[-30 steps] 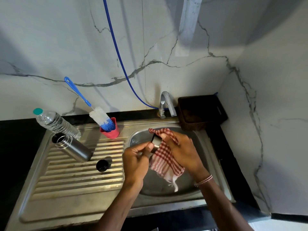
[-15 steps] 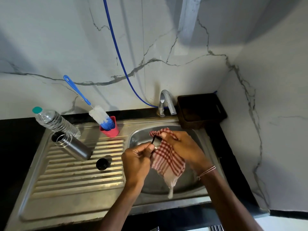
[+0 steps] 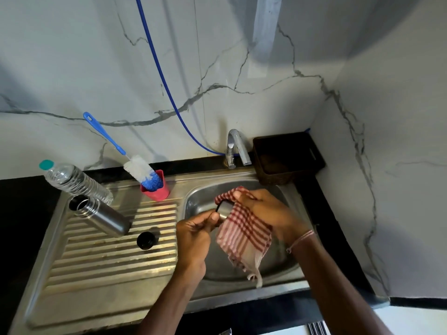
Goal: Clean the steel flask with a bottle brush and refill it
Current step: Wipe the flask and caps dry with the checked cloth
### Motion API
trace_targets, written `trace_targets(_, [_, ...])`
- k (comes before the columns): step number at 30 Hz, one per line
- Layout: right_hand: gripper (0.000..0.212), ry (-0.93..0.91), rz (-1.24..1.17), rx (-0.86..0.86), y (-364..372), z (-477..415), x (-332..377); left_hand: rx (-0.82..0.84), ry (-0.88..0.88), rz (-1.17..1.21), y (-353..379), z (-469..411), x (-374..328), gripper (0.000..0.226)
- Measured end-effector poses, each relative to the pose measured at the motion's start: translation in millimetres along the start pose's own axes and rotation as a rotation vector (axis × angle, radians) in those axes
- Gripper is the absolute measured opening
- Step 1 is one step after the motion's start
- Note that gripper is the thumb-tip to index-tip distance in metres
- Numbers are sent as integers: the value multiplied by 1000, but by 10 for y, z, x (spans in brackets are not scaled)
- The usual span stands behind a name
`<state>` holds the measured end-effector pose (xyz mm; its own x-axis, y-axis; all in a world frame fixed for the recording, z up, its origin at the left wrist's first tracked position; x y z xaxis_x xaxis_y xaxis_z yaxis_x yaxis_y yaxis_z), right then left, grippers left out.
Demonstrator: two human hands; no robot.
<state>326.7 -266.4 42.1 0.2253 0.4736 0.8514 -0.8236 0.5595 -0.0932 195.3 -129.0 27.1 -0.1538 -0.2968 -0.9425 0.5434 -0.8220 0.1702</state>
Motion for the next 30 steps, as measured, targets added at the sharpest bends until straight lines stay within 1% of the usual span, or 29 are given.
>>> trace_targets(1, [42, 48, -266, 53, 33, -44, -141, -22, -23, 80, -35, -25, 29, 18])
trace_targets(2, [46, 54, -480, 65, 91, -77, -243, -51, -53, 170, -70, -61, 73, 13])
trace_targets(3, [49, 29, -613, 36, 153, -96, -333, -83, -92, 263, -92, -80, 106, 11])
trace_targets(4, [51, -5, -683, -13, 237, -97, -401, -116, -138, 354, -113, -103, 152, 15])
trace_targets(5, [55, -41, -695, -74, 341, -64, -458, -138, -182, 437, -118, -121, 194, 19])
trace_targets(6, [58, -84, -665, -143, 436, -2, -476, -149, -215, 498, -108, -133, 213, 23])
trace_targets(7, [56, -145, -611, -210, 507, 83, -442, -163, -247, 528, -110, -137, 229, 26])
trace_targets(8, [50, -219, -571, -253, 560, 165, -360, -165, -287, 547, -94, -130, 237, 27])
trace_targets(10, [42, -342, -548, -292, 566, 248, -221, -121, -355, 573, -38, -130, 274, 33])
trace_targets(12, [40, -402, -481, -347, 410, 245, -99, -67, -391, 588, 52, -103, 284, 39])
trace_targets(14, [40, -458, -341, -422, 243, 241, 5, -52, -401, 580, 106, -88, 300, 31])
trace_targets(16, [41, -443, -204, -489, 231, 261, -54, -87, -407, 580, 107, -72, 312, 15])
trace_targets(18, [40, -464, -87, -532, 319, 406, -143, -97, -423, 588, 133, -70, 282, 5])
trace_targets(21, [29, -519, 35, -505, 465, 566, -144, -119, -425, 606, 112, -71, 255, 4])
trace_targets(23, [24, -483, 20, -515, 371, 488, -120, -105, -425, 593, 149, -59, 278, 6])
trace_targets(25, [30, -445, -6, -573, 166, 412, -67, -84, -415, 577, 226, -33, 276, 6])
trace_targets(27, [38, -450, 9, -608, 70, 386, -70, -92, -397, 578, 298, -2, 269, 5])
trace_targets(30, [42, -455, 117, -615, 233, 441, -214, -123, -362, 601, 315, -11, 201, 6])
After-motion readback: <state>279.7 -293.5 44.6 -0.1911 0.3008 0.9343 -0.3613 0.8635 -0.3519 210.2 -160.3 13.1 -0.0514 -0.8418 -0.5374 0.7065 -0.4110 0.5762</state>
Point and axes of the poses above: each hand's wrist, its own z-axis away from the middle knuckle, its own y-axis out of the palm, x = y × z, the point moved 10 cm from there along -z, towards the middle knuckle, and after that the axes turned 13 degrees about x, right-handed, at the moved point
